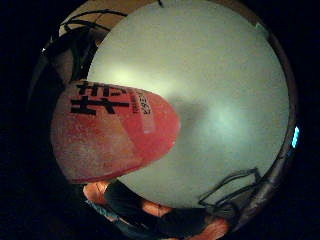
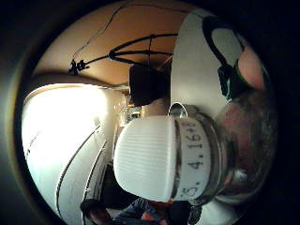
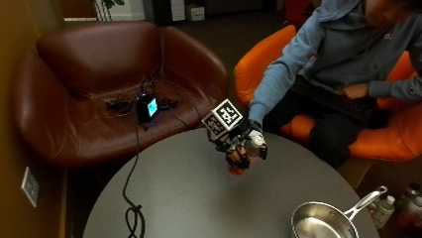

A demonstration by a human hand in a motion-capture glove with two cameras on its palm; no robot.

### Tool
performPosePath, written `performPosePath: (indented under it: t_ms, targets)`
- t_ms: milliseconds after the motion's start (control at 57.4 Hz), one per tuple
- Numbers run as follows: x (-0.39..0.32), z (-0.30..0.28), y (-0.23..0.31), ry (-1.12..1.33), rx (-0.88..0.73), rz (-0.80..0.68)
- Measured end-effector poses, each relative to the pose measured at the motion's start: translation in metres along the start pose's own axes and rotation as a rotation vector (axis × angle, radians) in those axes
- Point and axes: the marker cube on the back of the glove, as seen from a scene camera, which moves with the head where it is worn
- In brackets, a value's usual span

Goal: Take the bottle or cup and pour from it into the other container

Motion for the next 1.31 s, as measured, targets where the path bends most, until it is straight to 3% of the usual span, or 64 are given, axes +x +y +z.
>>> performPosePath:
  t_ms: [313,609,818,975,1184,1306]
  targets:
    - [-0.055,-0.001,0.004,0.141,-0.038,0.009]
    - [-0.118,0.009,-0.010,0.512,-0.072,0.027]
    - [-0.174,0.032,-0.035,0.927,-0.087,0.026]
    - [-0.205,0.065,-0.055,1.315,-0.035,-0.085]
    - [-0.216,0.119,-0.040,1.944,-0.004,-0.240]
    - [-0.219,0.152,-0.045,2.098,-0.004,-0.307]
